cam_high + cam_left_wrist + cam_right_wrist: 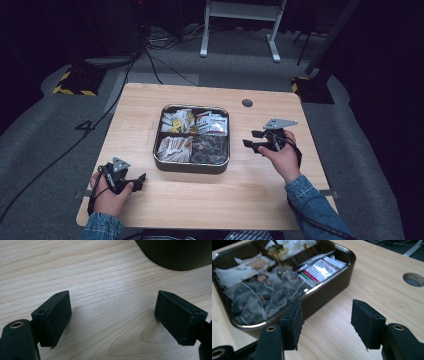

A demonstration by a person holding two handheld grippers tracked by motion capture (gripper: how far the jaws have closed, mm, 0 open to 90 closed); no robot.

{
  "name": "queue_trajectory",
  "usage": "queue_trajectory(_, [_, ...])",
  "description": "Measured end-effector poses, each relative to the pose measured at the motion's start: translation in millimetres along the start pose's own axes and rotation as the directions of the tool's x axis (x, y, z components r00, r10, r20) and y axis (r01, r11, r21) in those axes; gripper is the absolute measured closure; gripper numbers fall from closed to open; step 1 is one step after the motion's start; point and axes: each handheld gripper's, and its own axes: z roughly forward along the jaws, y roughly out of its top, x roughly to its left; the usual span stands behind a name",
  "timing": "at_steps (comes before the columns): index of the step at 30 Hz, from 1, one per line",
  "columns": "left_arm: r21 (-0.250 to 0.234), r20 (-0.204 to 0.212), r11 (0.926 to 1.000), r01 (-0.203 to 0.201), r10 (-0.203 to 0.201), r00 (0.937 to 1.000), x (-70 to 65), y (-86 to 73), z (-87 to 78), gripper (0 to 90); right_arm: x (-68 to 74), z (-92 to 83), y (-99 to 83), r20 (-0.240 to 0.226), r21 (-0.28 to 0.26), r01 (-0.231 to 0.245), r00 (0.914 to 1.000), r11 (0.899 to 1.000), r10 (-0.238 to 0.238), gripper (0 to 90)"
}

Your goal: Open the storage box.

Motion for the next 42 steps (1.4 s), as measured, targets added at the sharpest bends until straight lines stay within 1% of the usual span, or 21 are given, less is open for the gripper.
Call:
queue_trajectory(3, [-0.003, -0.001, 1.0000, 0.001, -0.001, 1.0000, -0.1, -0.1, 0.2, 14.5, 1.3, -1.1, 8.7, -0.023, -0.011, -0.009, 0.9997, 1.000, 0.009, 42.6])
queue_trajectory(6, [-0.002, -0.001, 1.0000, 0.001, -0.001, 1.0000, -0.1, -0.1, 0.2, 14.6, 3.0, -2.0, 16.8, -0.032, -0.021, -0.007, 0.9995, 1.000, 0.006, 42.4])
queue_trajectory(9, [-0.003, -0.002, 1.0000, 0.000, 0.000, 1.0000, 0.0, 0.0, 0.3, 14.5, 6.8, -1.4, 26.9, -0.054, -0.036, -0.007, 0.9985, 0.999, 0.005, 42.1])
queue_trajectory(12, [0.000, 0.005, 1.0000, -0.005, 0.005, 1.0000, 0.4, 0.8, 0.9, 14.3, 9.8, 2.0, 32.9, -0.070, -0.037, 0.013, 0.9974, 0.999, -0.016, 41.3])
queue_trajectory(13, [0.000, 0.005, 1.0000, -0.005, 0.005, 1.0000, 0.3, 1.1, 1.2, 14.2, 11.1, 4.5, 35.3, -0.088, -0.037, 0.027, 0.9957, 0.999, -0.030, 41.3])
queue_trajectory(15, [-0.001, 0.009, 1.0000, -0.008, 0.008, 0.9999, 0.3, 1.9, 2.0, 14.1, 12.3, 6.6, 38.6, -0.106, -0.044, 0.035, 0.9936, 0.998, -0.040, 41.0])
queue_trajectory(20, [-0.001, 0.009, 1.0000, -0.009, 0.009, 0.9999, 0.1, 2.7, 2.9, 14.0, 14.9, 11.1, 50.8, -0.134, -0.055, 0.039, 0.9900, 0.998, -0.046, 39.5])
queue_trajectory(21, [0.000, 0.010, 1.0000, -0.010, 0.010, 0.9999, 0.1, 3.0, 3.1, 14.0, 15.6, 12.5, 53.5, -0.136, -0.054, 0.042, 0.9895, 0.998, -0.049, 39.4])
queue_trajectory(22, [0.000, 0.009, 0.9999, -0.011, 0.011, 0.9999, 0.1, 3.1, 3.2, 14.0, 17.3, 16.3, 58.7, -0.137, -0.047, 0.057, 0.9886, 0.997, -0.063, 39.1])
queue_trajectory(23, [0.000, 0.009, 0.9999, -0.011, 0.011, 0.9999, 0.0, 3.2, 3.2, 14.0, 17.3, 16.3, 58.7, -0.137, -0.047, 0.057, 0.9886, 0.997, -0.063, 39.1])
queue_trajectory(24, [0.000, 0.009, 0.9999, -0.011, 0.011, 0.9999, 0.0, 3.2, 3.2, 13.9, 19.4, 20.9, 64.0, -0.138, -0.045, 0.069, 0.9876, 0.997, -0.075, 39.0])
queue_trajectory(26, [0.000, 0.008, 0.9999, -0.011, 0.011, 0.9999, 0.0, 3.2, 3.2, 13.9, 20.6, 23.5, 66.7, -0.141, -0.043, 0.073, 0.9868, 0.996, -0.079, 38.9])
queue_trajectory(31, [0.000, 0.009, 0.9999, -0.011, 0.011, 0.9999, 0.1, 3.2, 3.2, 14.0, 27.5, 41.6, 78.5, -0.156, -0.033, 0.102, 0.9821, 0.994, -0.105, 38.8])
queue_trajectory(35, [0.000, 0.010, 0.9999, -0.011, 0.011, 0.9999, 0.0, 3.5, 3.5, 14.0, 33.1, 57.9, 80.7, -0.175, -0.025, 0.080, 0.9810, 0.996, -0.083, 38.9])
queue_trajectory(36, [0.000, 0.011, 0.9999, -0.012, 0.012, 0.9999, 0.0, 3.7, 3.7, 13.9, 36.9, 66.8, 82.5, -0.180, -0.018, 0.089, 0.9795, 0.996, -0.090, 39.0])
queue_trajectory(37, [-0.001, 0.011, 0.9999, -0.012, 0.012, 0.9999, -0.1, 3.9, 4.0, 13.9, 36.9, 66.8, 82.5, -0.180, -0.018, 0.089, 0.9795, 0.996, -0.090, 39.0])
queue_trajectory(42, [0.000, 0.012, 0.9999, -0.017, 0.017, 0.9998, -0.4, 5.1, 5.0, 14.0, 46.1, 88.6, 87.1, -0.202, 0.014, 0.088, 0.9758, 0.996, -0.083, 41.3])
